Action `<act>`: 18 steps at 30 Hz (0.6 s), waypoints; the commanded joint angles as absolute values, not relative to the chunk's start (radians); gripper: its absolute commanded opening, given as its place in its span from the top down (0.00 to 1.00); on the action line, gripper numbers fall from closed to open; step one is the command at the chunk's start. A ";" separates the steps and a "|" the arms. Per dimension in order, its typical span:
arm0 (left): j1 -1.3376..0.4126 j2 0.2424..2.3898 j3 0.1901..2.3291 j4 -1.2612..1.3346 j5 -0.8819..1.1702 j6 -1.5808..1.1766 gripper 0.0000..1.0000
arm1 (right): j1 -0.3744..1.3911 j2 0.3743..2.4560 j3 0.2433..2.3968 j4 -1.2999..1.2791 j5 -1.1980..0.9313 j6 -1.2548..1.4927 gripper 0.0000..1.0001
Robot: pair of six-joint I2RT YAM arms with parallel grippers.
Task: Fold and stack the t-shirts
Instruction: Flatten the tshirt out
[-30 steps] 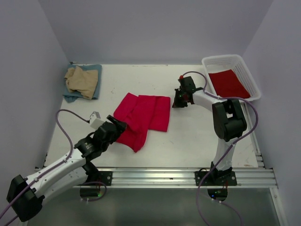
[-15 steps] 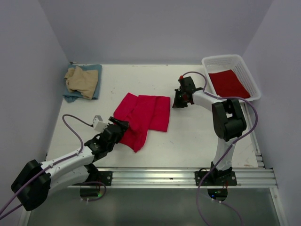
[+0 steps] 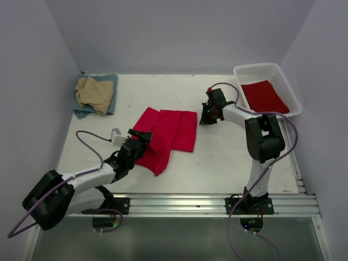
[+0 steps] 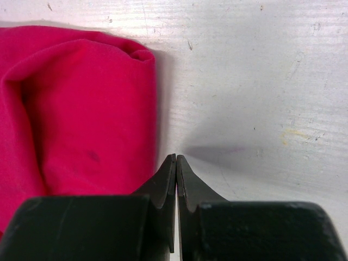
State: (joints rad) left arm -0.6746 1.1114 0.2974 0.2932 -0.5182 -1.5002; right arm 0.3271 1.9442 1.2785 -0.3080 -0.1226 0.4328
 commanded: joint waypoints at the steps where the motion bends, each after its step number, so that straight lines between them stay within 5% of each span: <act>1: -0.641 1.156 0.325 0.400 -0.512 -1.476 0.24 | 0.327 1.960 1.295 -0.313 -0.112 0.416 1.00; 5: -0.620 1.184 0.319 0.451 -0.496 -1.442 0.49 | 0.327 1.960 1.292 -0.311 -0.115 0.414 1.00; 6: -0.614 1.189 0.318 0.462 -0.492 -1.428 0.70 | 0.327 1.960 1.293 -0.310 -0.115 0.414 1.00; 9: -0.611 1.190 0.333 0.456 -0.485 -1.416 1.00 | 0.328 1.957 1.290 -0.293 -0.127 0.414 1.00; 15: -0.609 1.125 0.406 0.471 -0.416 -1.297 1.00 | 0.327 1.918 1.269 -0.226 -0.173 0.413 0.99; 18: -0.609 1.054 0.565 0.352 -0.368 -1.189 1.00 | 0.328 1.904 1.276 -0.200 -0.193 0.419 0.82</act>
State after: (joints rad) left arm -0.6151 1.1351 0.3901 0.3614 -0.4068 -1.3361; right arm 0.3271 1.9442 1.2732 -0.2680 -0.1516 0.4255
